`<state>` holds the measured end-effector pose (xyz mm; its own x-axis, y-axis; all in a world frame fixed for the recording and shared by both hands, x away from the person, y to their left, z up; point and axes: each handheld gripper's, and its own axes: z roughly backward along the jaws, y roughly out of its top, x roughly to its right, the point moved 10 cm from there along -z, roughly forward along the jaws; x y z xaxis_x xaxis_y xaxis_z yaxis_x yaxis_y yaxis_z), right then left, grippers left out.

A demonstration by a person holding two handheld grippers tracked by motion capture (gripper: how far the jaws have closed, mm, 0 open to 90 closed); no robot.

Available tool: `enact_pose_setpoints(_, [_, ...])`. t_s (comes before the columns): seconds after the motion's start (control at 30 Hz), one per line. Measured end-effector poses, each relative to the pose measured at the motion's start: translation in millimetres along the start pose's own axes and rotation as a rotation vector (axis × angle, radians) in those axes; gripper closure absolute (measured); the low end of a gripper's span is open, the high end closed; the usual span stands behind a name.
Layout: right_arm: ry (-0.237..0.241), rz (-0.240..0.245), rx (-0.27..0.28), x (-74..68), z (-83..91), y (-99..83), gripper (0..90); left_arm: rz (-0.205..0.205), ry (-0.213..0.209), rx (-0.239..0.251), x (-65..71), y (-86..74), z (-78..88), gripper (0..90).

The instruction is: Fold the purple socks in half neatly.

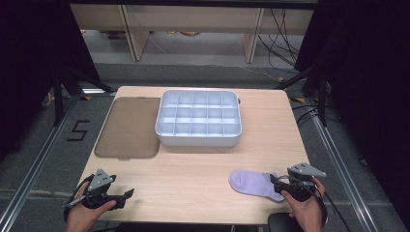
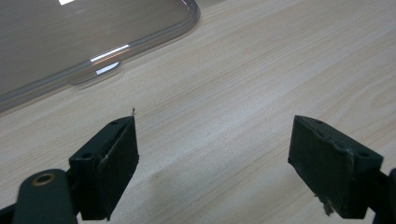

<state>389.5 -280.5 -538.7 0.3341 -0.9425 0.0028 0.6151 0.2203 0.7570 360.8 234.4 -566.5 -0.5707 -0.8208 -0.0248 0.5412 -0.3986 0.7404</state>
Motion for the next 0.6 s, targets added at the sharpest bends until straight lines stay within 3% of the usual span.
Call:
enact_pose_setpoints(0.07, [0.009,0.031,0.003,-1.0,0.3,0.9,40.6,-0.001,0.000,0.005,0.9,0.6,-0.5,15.8])
enact_pose_setpoints(0.13, [0.018,0.023,-0.002,-3.9,1.2,1.1,40.9,-0.016,-0.005,-0.001,0.9,0.0,-0.5,16.3])
enact_pose_setpoints(0.2, [0.019,0.056,-0.002,-4.9,3.0,2.3,48.9,0.028,-0.003,0.031,4.4,3.5,-3.2,16.3])
enact_pose_setpoints(0.23, [0.020,0.057,-0.004,-5.5,3.2,2.3,50.6,0.028,-0.003,0.031,4.4,3.5,-3.2,16.3])
enact_pose_setpoints(0.27, [0.020,0.069,-0.008,-5.6,4.1,2.4,53.7,0.006,-0.007,0.012,3.4,1.8,-2.2,16.3])
enact_pose_setpoints(0.33, [0.019,0.072,-0.003,-5.7,4.4,3.2,56.7,0.005,-0.008,0.012,3.3,1.8,-2.5,16.4])
enact_pose_setpoints(0.47, [0.039,0.108,-0.025,-10.1,4.3,2.3,73.4,-0.019,-0.010,-0.002,1.5,0.7,-2.6,16.6])
enact_pose_setpoints(0.5, [0.039,0.108,-0.025,-10.1,4.3,2.3,73.4,-0.022,-0.010,-0.002,1.6,0.7,-2.7,16.6])
enact_pose_setpoints(0.53, [0.043,0.143,-0.020,-11.0,3.3,2.5,79.3,-0.009,-0.010,0.008,3.3,1.6,-3.2,16.5])
enact_pose_setpoints(0.6, [0.052,0.134,-0.030,-13.4,3.7,2.2,82.1,-0.010,-0.004,0.008,3.3,2.0,-3.6,16.5])
